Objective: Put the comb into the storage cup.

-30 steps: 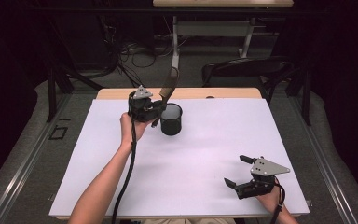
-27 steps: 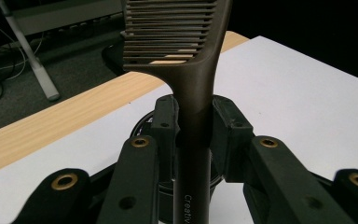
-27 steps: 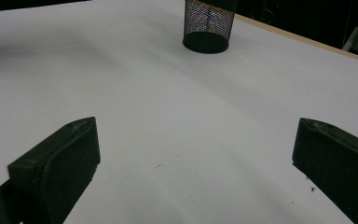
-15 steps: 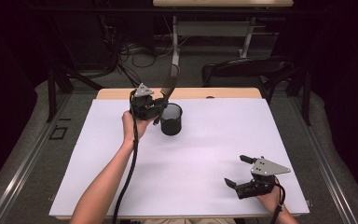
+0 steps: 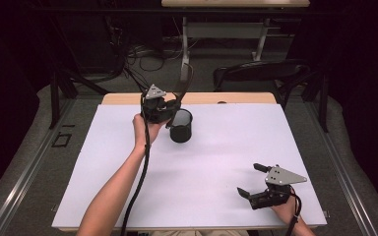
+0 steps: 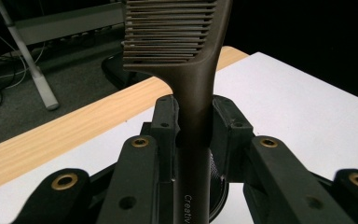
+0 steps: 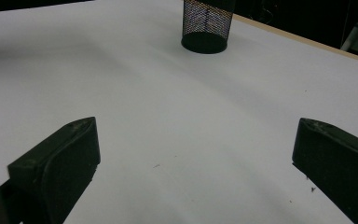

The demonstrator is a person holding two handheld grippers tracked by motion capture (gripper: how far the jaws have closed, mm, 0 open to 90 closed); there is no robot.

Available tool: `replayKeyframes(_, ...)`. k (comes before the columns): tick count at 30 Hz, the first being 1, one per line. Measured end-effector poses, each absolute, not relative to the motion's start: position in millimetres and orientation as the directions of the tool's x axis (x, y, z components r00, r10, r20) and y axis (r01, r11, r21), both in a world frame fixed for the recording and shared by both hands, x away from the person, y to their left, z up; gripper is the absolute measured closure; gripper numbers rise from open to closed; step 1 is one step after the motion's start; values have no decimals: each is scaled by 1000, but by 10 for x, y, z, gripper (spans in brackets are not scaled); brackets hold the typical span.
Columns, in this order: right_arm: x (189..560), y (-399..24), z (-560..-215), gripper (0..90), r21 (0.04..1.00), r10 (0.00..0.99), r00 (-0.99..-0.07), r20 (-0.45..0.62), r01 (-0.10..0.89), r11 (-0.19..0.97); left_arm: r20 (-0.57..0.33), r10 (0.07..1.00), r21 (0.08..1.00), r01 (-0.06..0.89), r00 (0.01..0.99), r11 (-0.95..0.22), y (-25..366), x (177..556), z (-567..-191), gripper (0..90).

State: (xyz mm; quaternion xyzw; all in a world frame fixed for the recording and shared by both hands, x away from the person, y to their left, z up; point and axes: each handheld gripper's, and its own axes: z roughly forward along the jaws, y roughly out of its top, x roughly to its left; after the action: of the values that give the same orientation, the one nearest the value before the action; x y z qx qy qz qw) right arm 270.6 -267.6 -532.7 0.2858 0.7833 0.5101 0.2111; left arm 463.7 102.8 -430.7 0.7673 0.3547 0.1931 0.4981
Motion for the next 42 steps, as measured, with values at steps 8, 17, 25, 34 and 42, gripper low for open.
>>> replayKeyframes(8, 2706, -2679, -5325, 3, 921, 664, -747, -44, 227, 317, -68, 744, 913, 343, 665, -223, 1018, 4680, -4289, 728)
replayKeyframes(17, 2707, -2683, -5327, 3, 920, 663, -747, -44, 227, 318, -75, 750, 926, 325, 657, -192, 991, 4723, -4288, 727)
replayKeyframes(25, 2708, -2680, -5329, 3, 921, 663, -747, -43, 228, 317, -77, 757, 936, 308, 649, -170, 963, 4760, -4292, 727)
replayKeyframes(34, 2706, -2686, -5327, 3, 920, 663, -747, -43, 229, 317, -100, 758, 944, 303, 644, -133, 946, 4803, -4332, 727)
replayKeyframes(42, 2702, -2689, -5325, 4, 920, 664, -746, -44, 229, 319, -105, 751, 949, 293, 652, -121, 910, 4824, -4366, 727)
